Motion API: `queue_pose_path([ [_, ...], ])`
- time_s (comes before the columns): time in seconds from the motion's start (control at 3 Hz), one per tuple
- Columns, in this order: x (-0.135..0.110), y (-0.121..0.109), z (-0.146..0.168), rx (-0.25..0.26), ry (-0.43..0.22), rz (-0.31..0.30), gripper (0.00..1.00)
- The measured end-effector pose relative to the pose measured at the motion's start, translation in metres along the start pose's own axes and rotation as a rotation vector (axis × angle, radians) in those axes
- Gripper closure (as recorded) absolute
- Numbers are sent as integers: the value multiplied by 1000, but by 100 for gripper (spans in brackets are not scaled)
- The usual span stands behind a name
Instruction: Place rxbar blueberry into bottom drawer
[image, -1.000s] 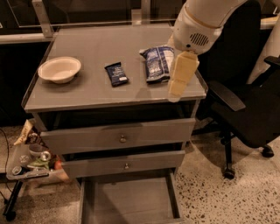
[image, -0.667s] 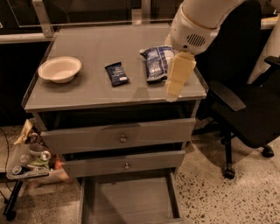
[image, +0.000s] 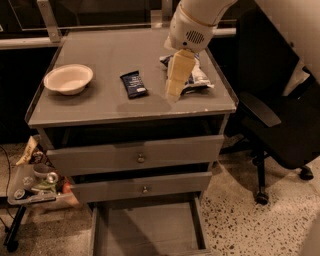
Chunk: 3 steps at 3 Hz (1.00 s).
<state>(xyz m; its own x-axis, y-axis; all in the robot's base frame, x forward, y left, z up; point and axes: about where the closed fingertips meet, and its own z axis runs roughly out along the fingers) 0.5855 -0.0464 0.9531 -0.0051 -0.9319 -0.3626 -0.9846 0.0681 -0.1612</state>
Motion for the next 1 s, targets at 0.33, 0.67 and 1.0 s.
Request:
queue_pose_path([
  [0.33, -6, -12, 35, -97, -5, 45, 0],
  [0.67, -8, -16, 39, -88, -11, 47, 0],
  [1.0, -12, -39, 50, -41, -60, 143, 0],
])
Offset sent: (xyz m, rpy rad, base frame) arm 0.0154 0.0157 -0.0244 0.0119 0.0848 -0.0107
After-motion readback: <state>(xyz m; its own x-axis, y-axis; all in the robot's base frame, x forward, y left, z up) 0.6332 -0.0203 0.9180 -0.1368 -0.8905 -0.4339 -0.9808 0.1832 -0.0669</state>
